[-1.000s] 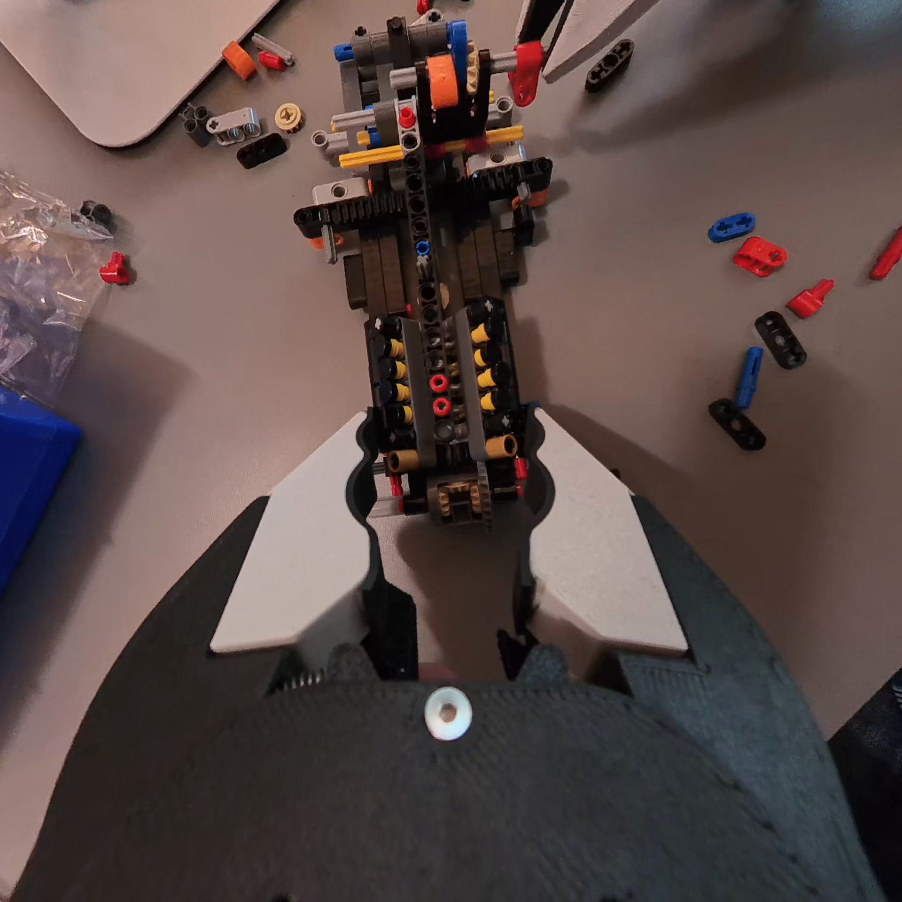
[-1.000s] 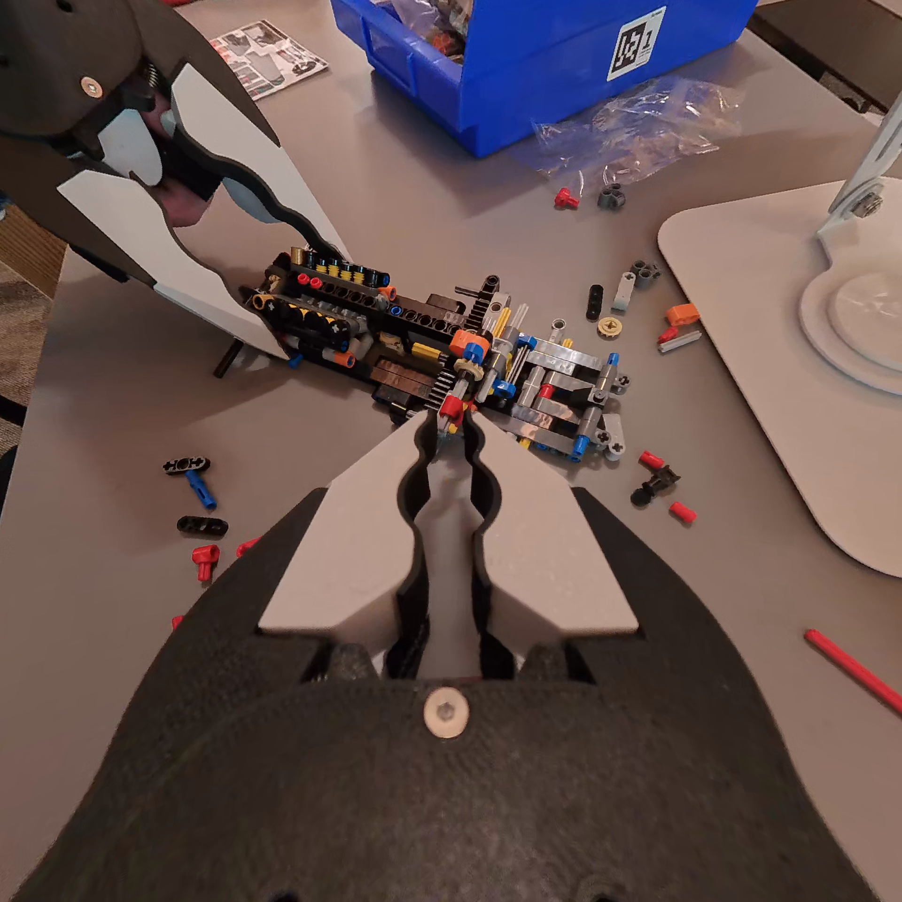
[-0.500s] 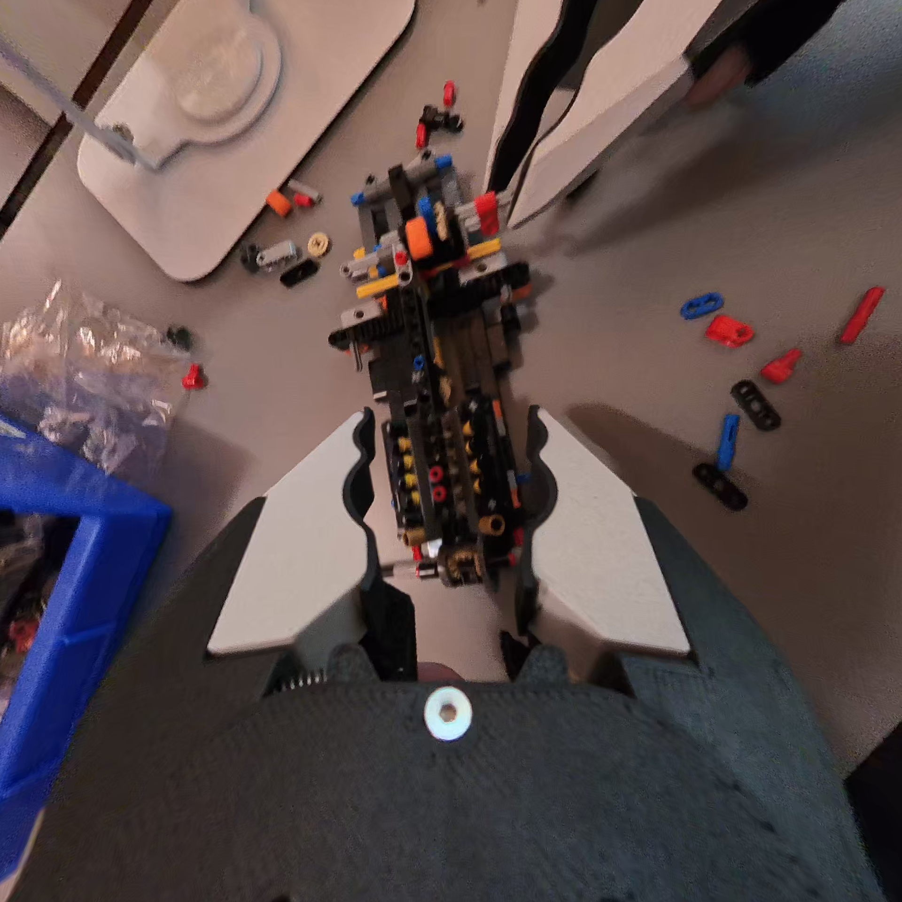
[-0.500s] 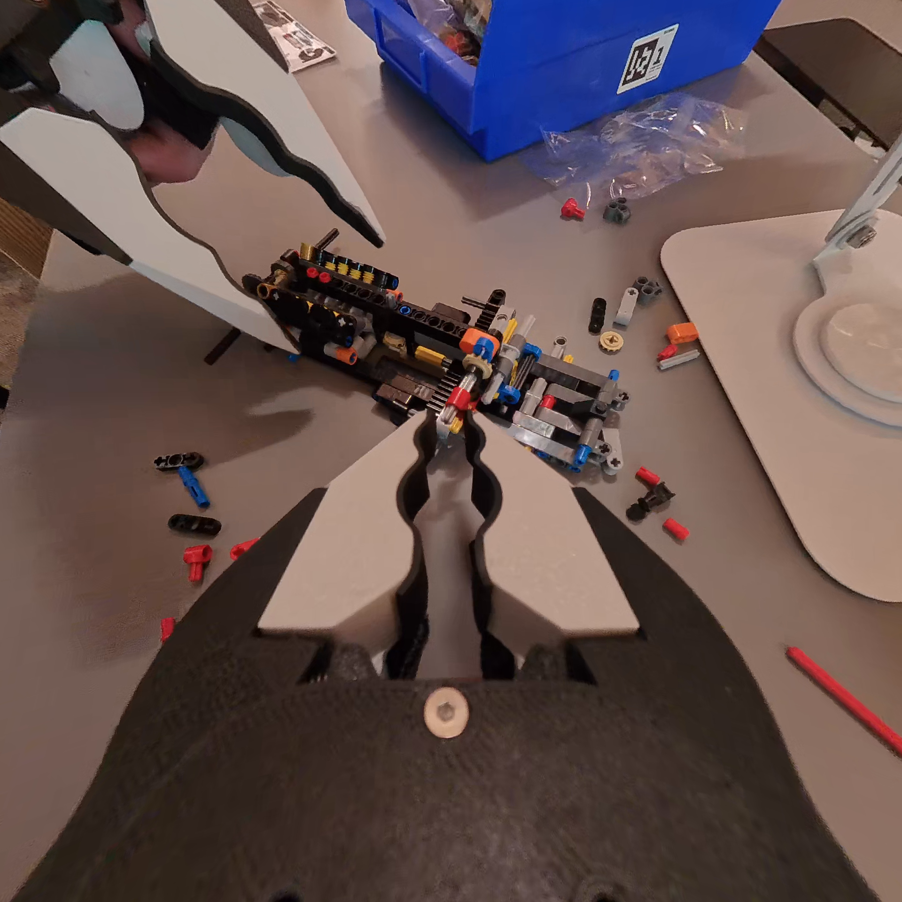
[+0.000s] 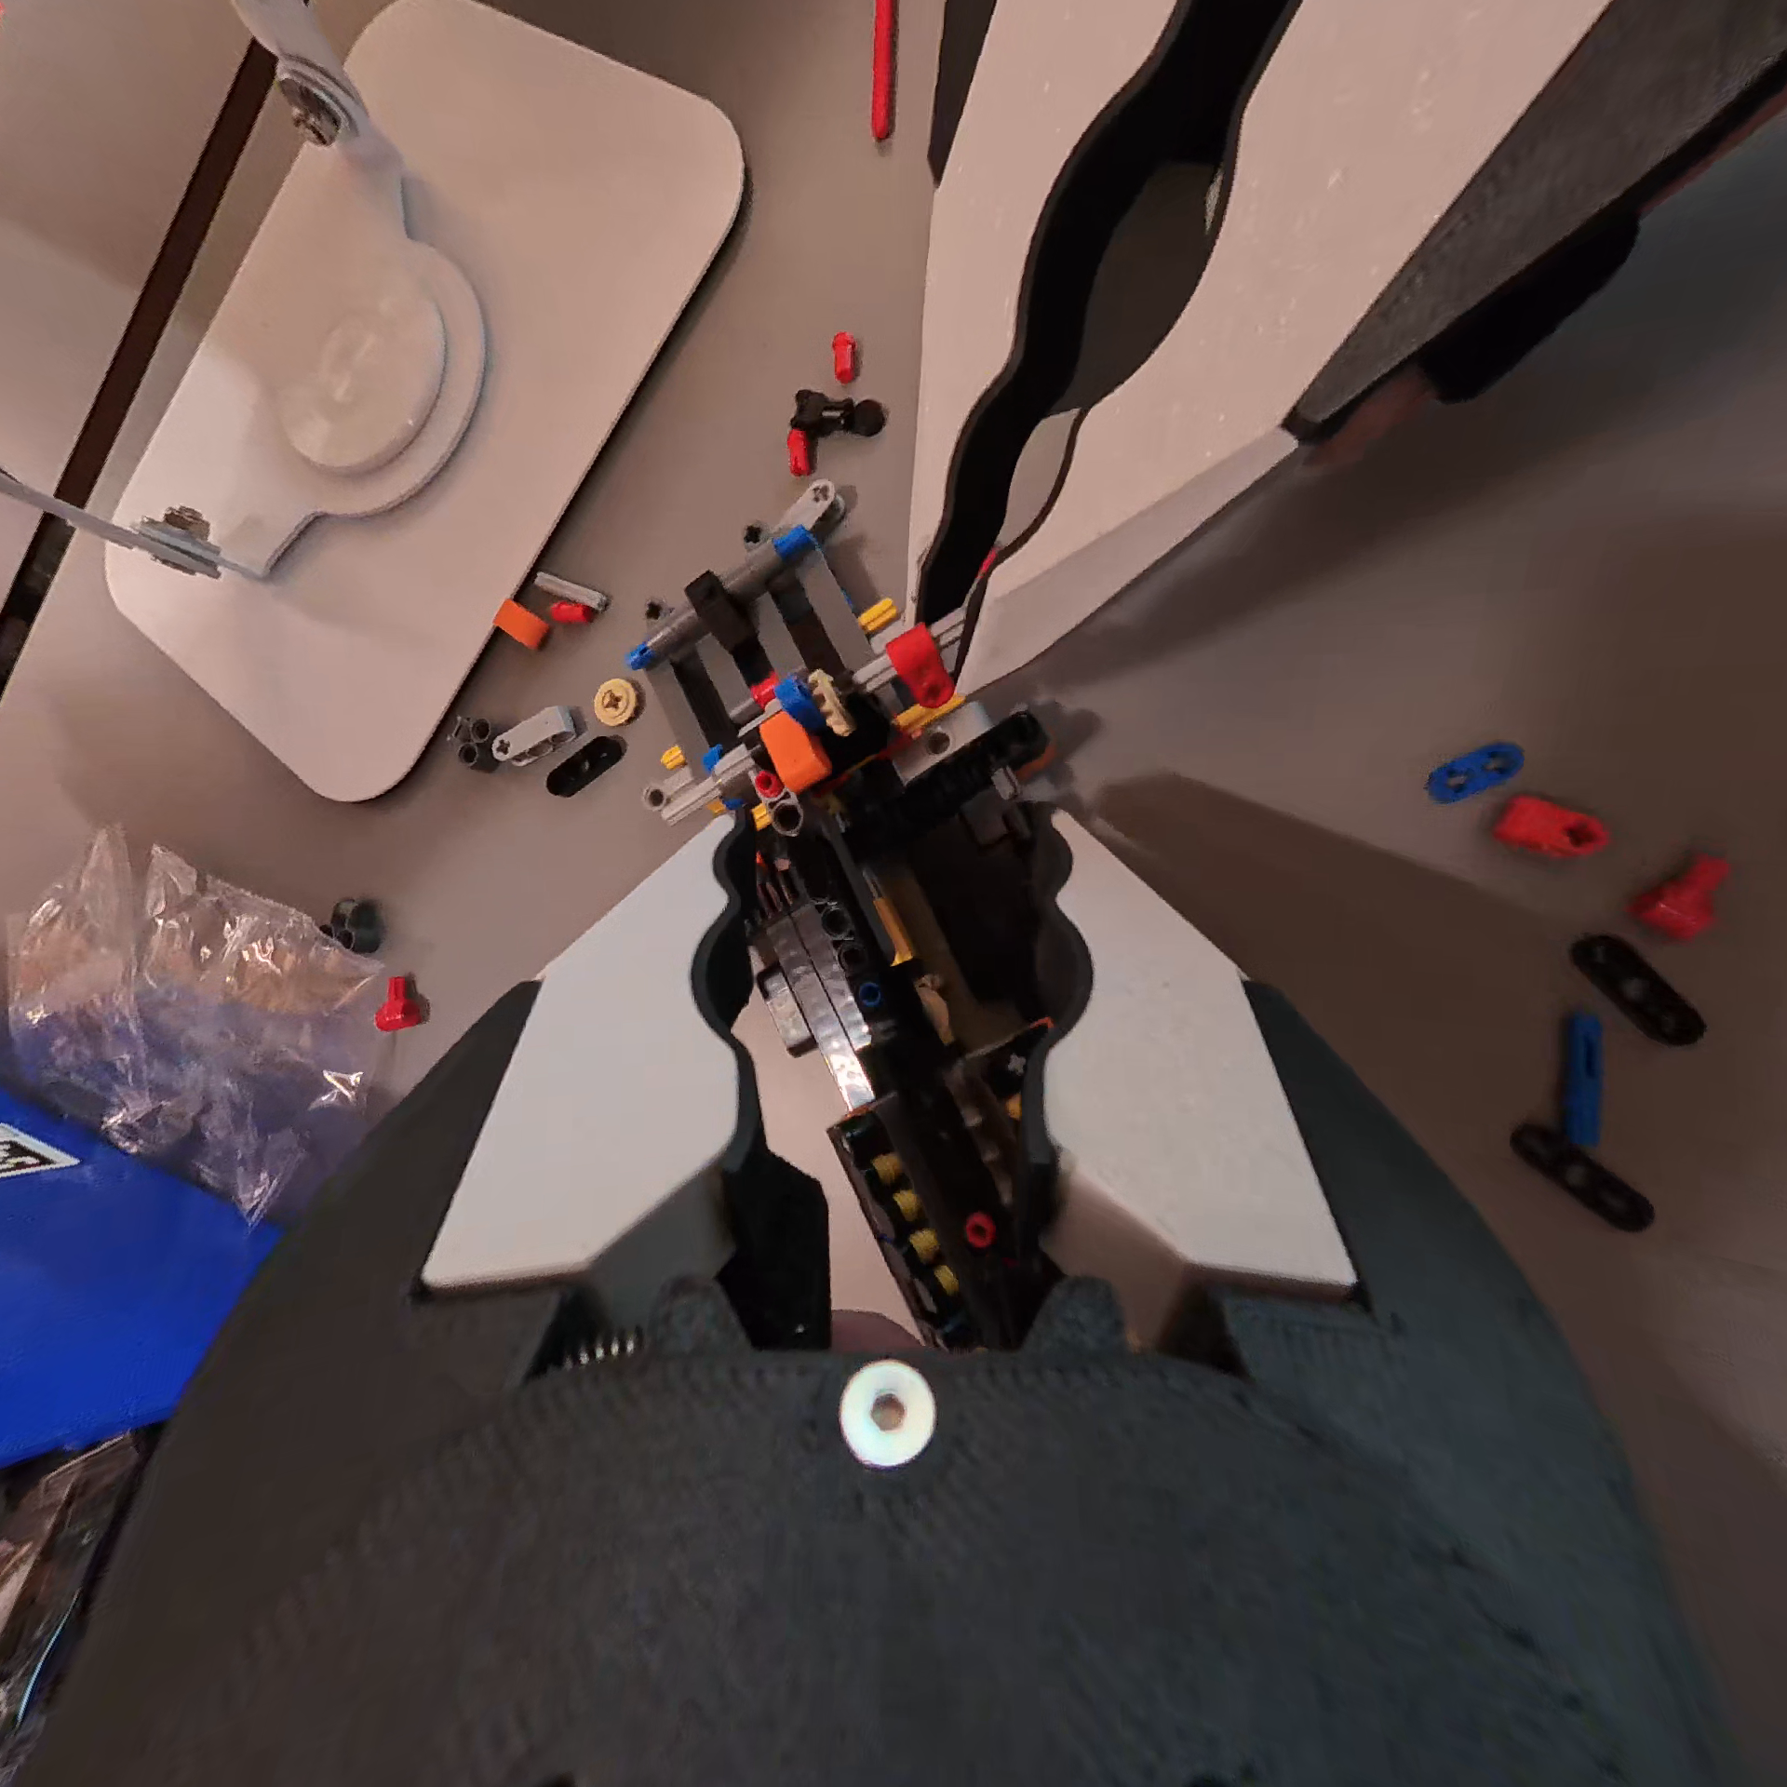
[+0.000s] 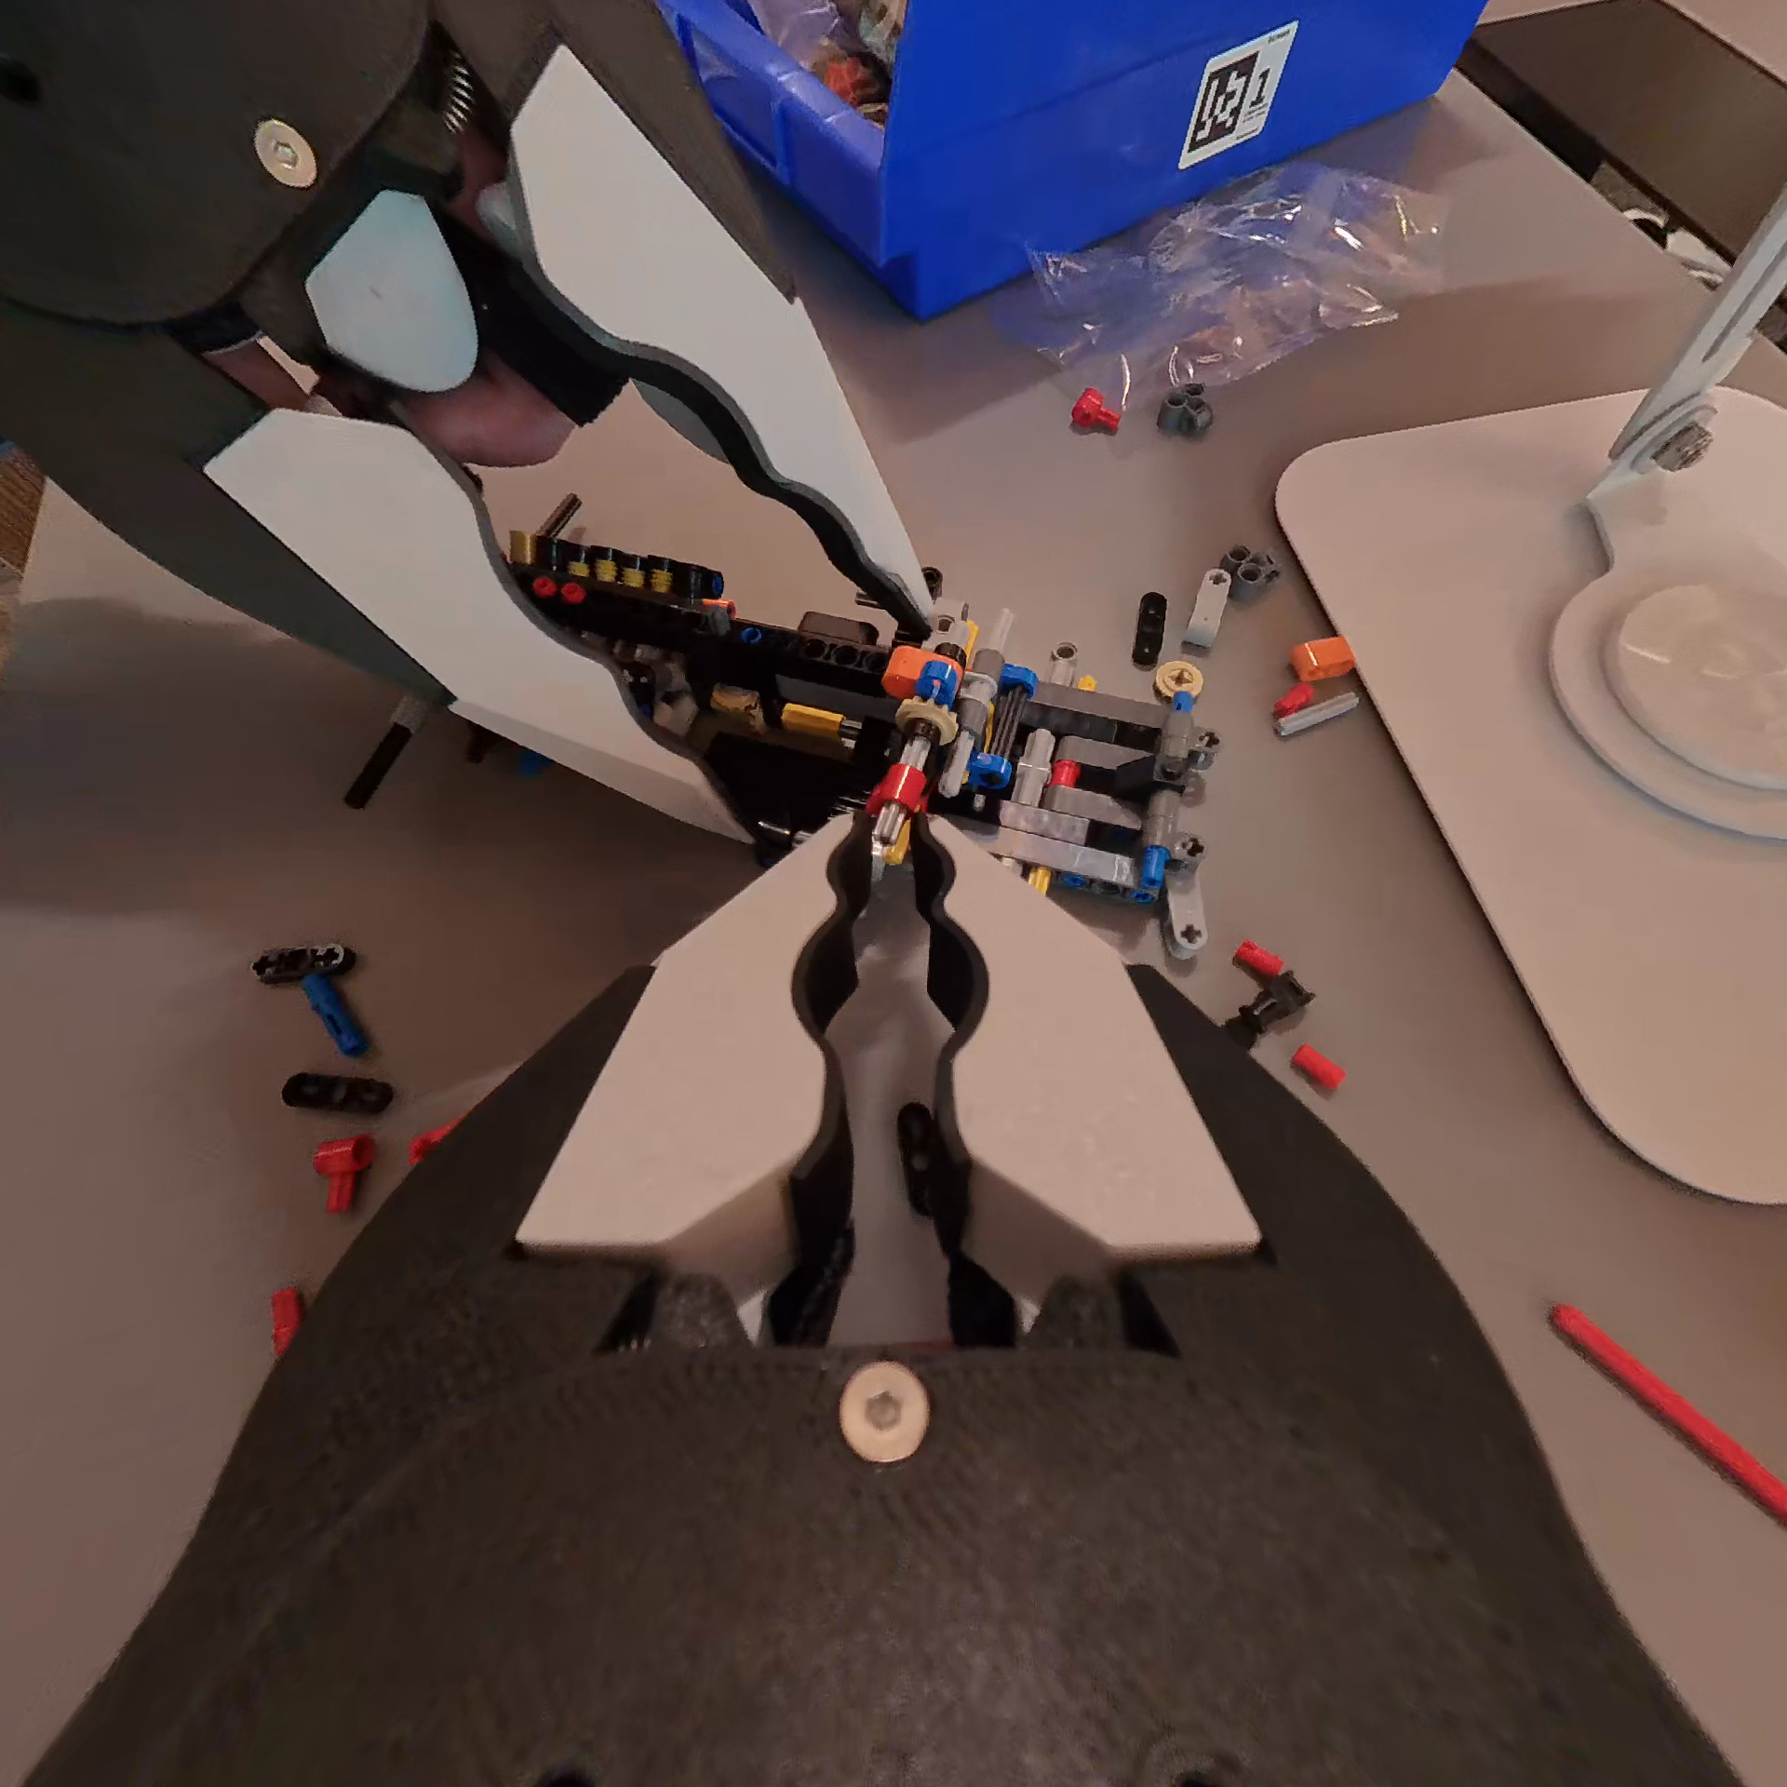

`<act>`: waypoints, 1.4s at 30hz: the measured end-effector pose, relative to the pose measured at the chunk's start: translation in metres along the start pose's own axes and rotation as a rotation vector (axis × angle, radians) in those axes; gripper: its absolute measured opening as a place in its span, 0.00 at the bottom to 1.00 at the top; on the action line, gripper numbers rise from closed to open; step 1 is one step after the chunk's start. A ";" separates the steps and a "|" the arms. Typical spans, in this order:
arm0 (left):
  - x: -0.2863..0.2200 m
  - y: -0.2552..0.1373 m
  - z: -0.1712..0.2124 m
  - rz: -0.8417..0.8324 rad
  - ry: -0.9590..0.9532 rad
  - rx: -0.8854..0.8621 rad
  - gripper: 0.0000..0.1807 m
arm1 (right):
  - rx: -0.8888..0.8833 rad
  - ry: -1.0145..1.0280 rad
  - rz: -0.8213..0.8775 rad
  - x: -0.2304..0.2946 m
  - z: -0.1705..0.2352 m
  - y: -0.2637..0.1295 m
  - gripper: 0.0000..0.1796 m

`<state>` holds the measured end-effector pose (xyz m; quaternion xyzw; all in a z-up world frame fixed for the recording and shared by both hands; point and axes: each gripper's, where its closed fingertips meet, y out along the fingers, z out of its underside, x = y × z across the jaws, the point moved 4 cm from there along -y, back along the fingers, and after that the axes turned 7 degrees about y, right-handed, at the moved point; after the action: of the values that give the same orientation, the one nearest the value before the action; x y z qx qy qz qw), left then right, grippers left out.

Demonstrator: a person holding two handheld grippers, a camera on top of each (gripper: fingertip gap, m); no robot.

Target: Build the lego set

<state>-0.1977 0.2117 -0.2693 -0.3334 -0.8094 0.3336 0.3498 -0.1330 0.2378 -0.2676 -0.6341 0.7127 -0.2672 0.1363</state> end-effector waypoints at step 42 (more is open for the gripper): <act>0.043 -0.008 0.022 0.075 0.018 -0.143 0.28 | 0.104 -0.007 0.005 0.001 0.014 0.005 0.08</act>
<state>-0.2403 0.2343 -0.2603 -0.3906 -0.8150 0.2849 0.3194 -0.1304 0.2340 -0.2816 -0.6253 0.6990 -0.3013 0.1724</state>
